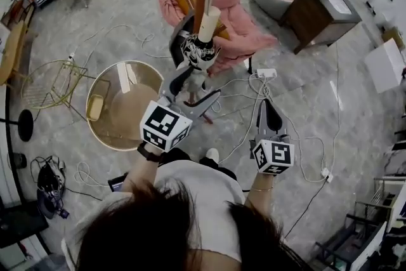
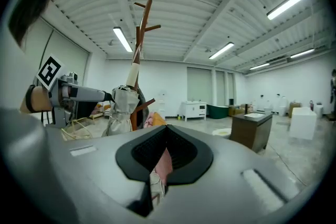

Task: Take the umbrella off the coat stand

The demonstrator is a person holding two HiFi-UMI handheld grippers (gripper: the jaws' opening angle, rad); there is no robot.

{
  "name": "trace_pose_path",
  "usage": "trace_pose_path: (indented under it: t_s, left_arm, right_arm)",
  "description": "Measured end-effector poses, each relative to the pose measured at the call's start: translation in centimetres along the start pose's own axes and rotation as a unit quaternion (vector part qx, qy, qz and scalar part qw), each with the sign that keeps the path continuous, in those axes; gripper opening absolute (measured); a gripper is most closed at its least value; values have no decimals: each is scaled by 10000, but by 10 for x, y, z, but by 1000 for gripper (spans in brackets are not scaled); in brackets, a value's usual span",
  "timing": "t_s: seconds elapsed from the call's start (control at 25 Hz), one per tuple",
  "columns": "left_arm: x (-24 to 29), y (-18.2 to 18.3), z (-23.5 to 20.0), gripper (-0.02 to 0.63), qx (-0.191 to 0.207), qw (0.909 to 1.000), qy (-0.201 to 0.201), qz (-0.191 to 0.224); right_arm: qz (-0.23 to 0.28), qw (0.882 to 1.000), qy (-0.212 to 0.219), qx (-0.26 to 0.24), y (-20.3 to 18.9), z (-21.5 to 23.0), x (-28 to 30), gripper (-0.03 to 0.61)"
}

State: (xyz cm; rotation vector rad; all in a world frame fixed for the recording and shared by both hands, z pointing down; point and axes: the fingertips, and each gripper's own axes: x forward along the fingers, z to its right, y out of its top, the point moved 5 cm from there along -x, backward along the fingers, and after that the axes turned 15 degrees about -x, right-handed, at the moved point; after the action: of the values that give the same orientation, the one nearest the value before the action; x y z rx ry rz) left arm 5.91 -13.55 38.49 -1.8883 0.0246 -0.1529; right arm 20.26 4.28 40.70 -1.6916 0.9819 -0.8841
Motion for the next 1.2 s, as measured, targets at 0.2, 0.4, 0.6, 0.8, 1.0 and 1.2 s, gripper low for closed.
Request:
trace_pose_path:
  t_s: [0.2,0.4,0.6,0.8,1.0,1.2]
  left_arm:
    - [-7,-2,2,407,-152,9954,872,369]
    - [-19,-6,4,408,-256,9850,1601,587]
    - [-28,-10,8,408,-285,9737,2133,751]
    - [-28,-6,7,408,-266,9675,2387,787]
    - [-19,-1,0,408,-168,9673,2418,750]
    - [-13,3,-11,416,-152,9681,2392,722]
  right_arm:
    - [302,9950,942,-101,3,8,33,3]
    - [493,9856,1613,-124,1,9,50,3]
    - [606,9759,2095,20,-6,7,61,3]
    - [667,9690,2377,59,-3,4,67,3]
    - [704,9677,2416,131,-2,6,75,3]
    - [682,9679,2413,183,0,6,84,3]
